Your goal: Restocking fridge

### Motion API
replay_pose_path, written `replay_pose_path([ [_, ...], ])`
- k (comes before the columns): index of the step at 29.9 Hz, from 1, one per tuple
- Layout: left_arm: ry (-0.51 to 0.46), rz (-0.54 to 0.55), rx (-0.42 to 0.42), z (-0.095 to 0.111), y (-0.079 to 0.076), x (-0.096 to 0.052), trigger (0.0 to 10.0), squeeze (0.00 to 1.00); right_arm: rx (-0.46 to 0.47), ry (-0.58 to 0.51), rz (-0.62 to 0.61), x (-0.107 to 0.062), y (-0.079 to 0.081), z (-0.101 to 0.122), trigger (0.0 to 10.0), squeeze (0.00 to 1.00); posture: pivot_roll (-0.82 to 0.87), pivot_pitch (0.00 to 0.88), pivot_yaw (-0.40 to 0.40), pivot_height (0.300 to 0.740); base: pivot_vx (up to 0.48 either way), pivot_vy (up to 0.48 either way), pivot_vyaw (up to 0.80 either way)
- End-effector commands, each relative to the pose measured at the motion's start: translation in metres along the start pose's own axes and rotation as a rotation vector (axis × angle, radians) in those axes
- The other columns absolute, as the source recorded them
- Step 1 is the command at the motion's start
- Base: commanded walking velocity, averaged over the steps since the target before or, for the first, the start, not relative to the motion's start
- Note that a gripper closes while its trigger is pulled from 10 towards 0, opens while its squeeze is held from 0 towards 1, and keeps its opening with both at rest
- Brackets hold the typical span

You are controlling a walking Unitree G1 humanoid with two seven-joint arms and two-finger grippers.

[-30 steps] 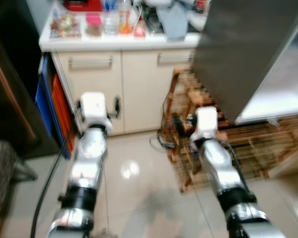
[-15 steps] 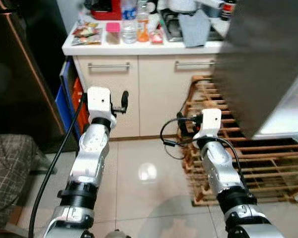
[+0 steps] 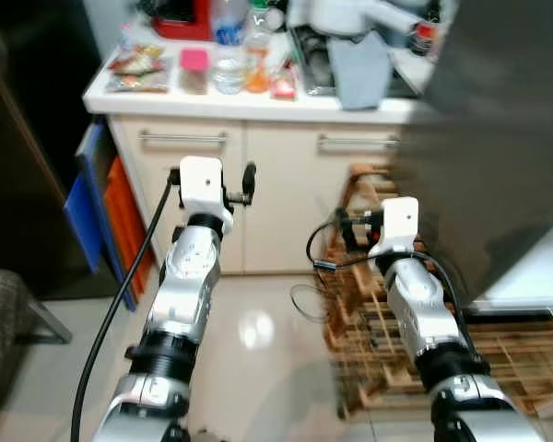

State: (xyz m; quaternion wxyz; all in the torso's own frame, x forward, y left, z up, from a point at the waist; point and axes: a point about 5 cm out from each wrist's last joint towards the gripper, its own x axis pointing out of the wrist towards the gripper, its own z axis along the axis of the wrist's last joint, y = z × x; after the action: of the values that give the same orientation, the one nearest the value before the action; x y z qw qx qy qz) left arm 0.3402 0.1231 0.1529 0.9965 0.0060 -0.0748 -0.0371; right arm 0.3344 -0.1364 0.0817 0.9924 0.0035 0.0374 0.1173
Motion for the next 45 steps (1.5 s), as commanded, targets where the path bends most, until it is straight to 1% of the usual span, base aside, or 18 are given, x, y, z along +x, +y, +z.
replay_pose_path([
  [1, -0.019, 0.027, 0.005, 0.005, 0.006, 0.000, 10.0, 0.00, -0.006, -0.012, 0.023, 0.005, 0.006, 0.006, 10.0, 0.00, 0.02, 0.000, -0.069, 0.740, 0.480, 0.000, 0.58],
  [7, -0.036, 0.071, 0.061, 0.010, 0.014, 0.003, 10.0, 0.00, 0.010, -0.022, -0.038, 0.009, 0.005, 0.010, 10.0, 0.00, 0.02, 0.000, -0.080, 0.740, 0.462, 0.000, 0.17],
  [8, -0.042, 0.068, 0.048, 0.011, 0.014, 0.004, 10.0, 0.00, 0.034, -0.060, -0.049, 0.008, 0.003, 0.015, 10.0, 1.00, 0.02, 0.000, -0.079, 0.740, 0.424, 0.000, 0.00],
  [9, -0.040, 0.065, 0.047, 0.012, 0.015, 0.004, 10.0, 0.28, 0.042, -0.084, -0.056, 0.008, 0.002, 0.019, 10.0, 1.00, 0.01, 0.000, -0.080, 0.740, 0.480, 0.000, 0.00],
  [10, -0.039, 0.060, 0.046, 0.013, 0.015, 0.004, 10.0, 0.28, 0.045, -0.098, -0.059, 0.008, 0.002, 0.021, 10.0, 1.00, 0.01, 0.000, -0.080, 0.740, 0.480, 0.000, 0.00],
  [11, -0.042, 0.057, 0.063, 0.014, 0.015, 0.004, 10.0, 1.00, 0.056, -0.104, -0.067, 0.008, 0.002, 0.023, 10.0, 1.00, 0.01, 0.000, -0.079, 0.740, 0.480, 0.000, 0.00],
  [19, 0.052, 0.103, 0.141, 0.001, 0.020, 0.001, 10.0, 0.96, 0.099, -0.112, -0.109, 0.004, -0.001, 0.023, 10.0, 1.00, 0.01, 0.000, -0.068, 0.740, 0.285, 0.000, 0.00],
  [20, 0.080, 0.099, 0.148, -0.004, 0.020, -0.002, 10.0, 0.00, 0.103, -0.106, -0.130, 0.004, -0.002, 0.023, 10.0, 1.00, 0.01, 0.000, -0.059, 0.740, 0.000, 0.000, 0.00],
  [26, 0.107, 0.086, 0.149, -0.009, 0.019, -0.008, 10.0, 0.00, 0.175, -0.140, -0.223, 0.003, -0.015, 0.031, 10.0, 1.00, 0.01, 0.000, -0.036, 0.740, 0.000, 0.000, 0.00],
  [31, 0.120, 0.080, 0.124, -0.009, 0.022, -0.010, 10.0, 0.00, 0.126, -0.124, -0.257, 0.003, -0.021, 0.030, 10.0, 1.00, 0.01, 0.000, -0.022, 0.740, 0.000, 0.000, 0.00],
  [32, 0.127, 0.091, 0.109, -0.008, 0.025, -0.008, 10.0, 0.00, 0.113, -0.119, -0.256, 0.003, -0.021, 0.030, 10.0, 0.00, 0.01, 0.000, -0.019, 0.740, 0.000, 0.337, 0.00],
  [34, 0.130, 0.097, 0.107, -0.008, 0.027, -0.008, 10.0, 0.00, 0.113, -0.119, -0.255, 0.003, -0.021, 0.030, 10.0, 0.00, 0.01, 0.000, -0.021, 0.740, 0.000, 0.424, 0.00],
  [35, 0.130, 0.102, 0.107, -0.007, 0.027, -0.007, 10.0, 0.17, 0.108, -0.117, -0.257, 0.003, -0.021, 0.030, 10.0, 0.00, 0.01, 0.000, -0.021, 0.740, 0.000, 0.480, 0.00],
  [36, 0.129, 0.103, 0.110, -0.007, 0.028, -0.007, 10.0, 0.25, 0.106, -0.116, -0.257, 0.003, -0.021, 0.030, 10.0, 0.00, 0.01, 0.000, -0.023, 0.740, 0.000, 0.480, 0.00],
  [38, 0.125, 0.101, 0.125, -0.006, 0.028, -0.007, 10.0, 0.27, 0.103, -0.114, -0.254, 0.003, -0.021, 0.030, 10.0, 0.00, 0.01, 0.000, -0.024, 0.740, 0.000, 0.480, 0.00],
  [41, 0.121, 0.095, 0.151, -0.005, 0.029, -0.006, 10.0, 0.22, 0.100, -0.111, -0.253, 0.003, -0.021, 0.030, 10.0, 0.00, 0.01, 0.000, -0.026, 0.740, 0.000, 0.480, 0.00],
  [42, 0.107, 0.112, 0.154, -0.003, 0.031, -0.006, 10.0, 0.04, 0.098, -0.108, -0.253, 0.002, -0.022, 0.029, 10.0, 0.00, 0.01, 0.000, -0.027, 0.740, 0.000, 0.251, 0.00],
  [45, 0.084, 0.099, 0.158, 0.001, 0.029, -0.004, 10.0, 0.00, 0.095, -0.104, -0.252, 0.003, -0.021, 0.028, 10.0, 0.00, 0.01, 0.000, -0.023, 0.740, 0.000, 0.084, 0.00],
])
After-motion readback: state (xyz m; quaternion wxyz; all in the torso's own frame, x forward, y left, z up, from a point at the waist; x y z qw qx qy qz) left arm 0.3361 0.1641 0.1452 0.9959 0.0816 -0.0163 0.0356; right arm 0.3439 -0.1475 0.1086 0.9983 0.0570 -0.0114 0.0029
